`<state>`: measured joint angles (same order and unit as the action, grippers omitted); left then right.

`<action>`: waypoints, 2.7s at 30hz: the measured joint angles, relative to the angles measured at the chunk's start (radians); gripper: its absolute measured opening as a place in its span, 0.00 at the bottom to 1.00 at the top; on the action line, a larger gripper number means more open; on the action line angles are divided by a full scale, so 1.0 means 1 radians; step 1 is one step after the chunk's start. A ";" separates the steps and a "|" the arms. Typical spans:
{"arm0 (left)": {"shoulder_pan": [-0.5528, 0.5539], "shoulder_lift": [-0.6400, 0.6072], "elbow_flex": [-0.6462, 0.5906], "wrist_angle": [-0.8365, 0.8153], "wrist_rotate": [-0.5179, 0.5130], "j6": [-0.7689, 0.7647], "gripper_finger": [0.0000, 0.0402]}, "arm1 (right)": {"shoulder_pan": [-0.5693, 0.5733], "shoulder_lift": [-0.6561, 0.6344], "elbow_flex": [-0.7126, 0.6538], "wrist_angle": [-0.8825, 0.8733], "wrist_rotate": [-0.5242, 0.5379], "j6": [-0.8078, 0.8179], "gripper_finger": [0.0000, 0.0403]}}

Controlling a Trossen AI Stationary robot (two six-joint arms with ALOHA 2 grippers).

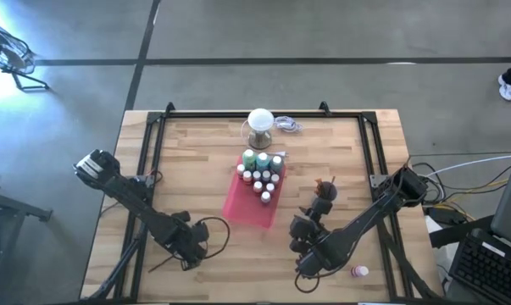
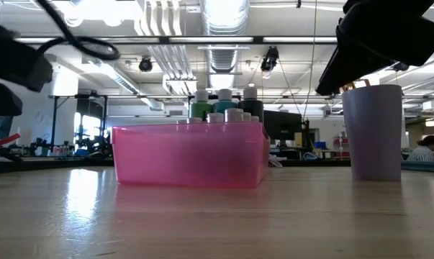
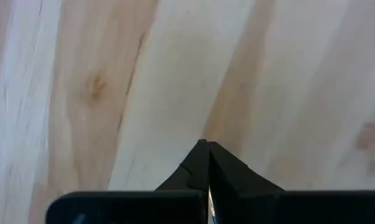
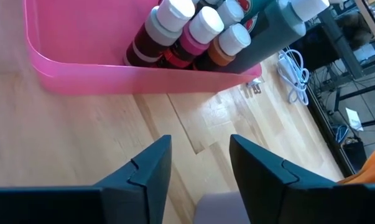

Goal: Pick & Place Paint Supplies
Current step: Put the orange paintbrush into the purple cup

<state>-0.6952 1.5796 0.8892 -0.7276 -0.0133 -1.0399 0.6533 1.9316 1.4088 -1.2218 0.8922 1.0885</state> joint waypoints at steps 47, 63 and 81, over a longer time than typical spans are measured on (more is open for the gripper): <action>0.134 -0.154 0.621 -0.055 -0.878 0.981 0.00 | 0.001 0.000 -0.053 0.033 0.028 0.003 0.12; 0.286 -0.202 0.507 0.332 -0.476 1.281 0.00 | 0.055 -0.015 -0.072 0.042 0.053 -0.067 0.24; 0.575 -0.175 0.222 0.849 0.276 1.285 0.00 | 0.240 -0.213 -0.092 0.071 0.338 0.080 0.40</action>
<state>-0.1199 1.4051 1.1112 0.1214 0.2623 0.2454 0.8932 1.7187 1.3170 -1.1508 1.2303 1.1687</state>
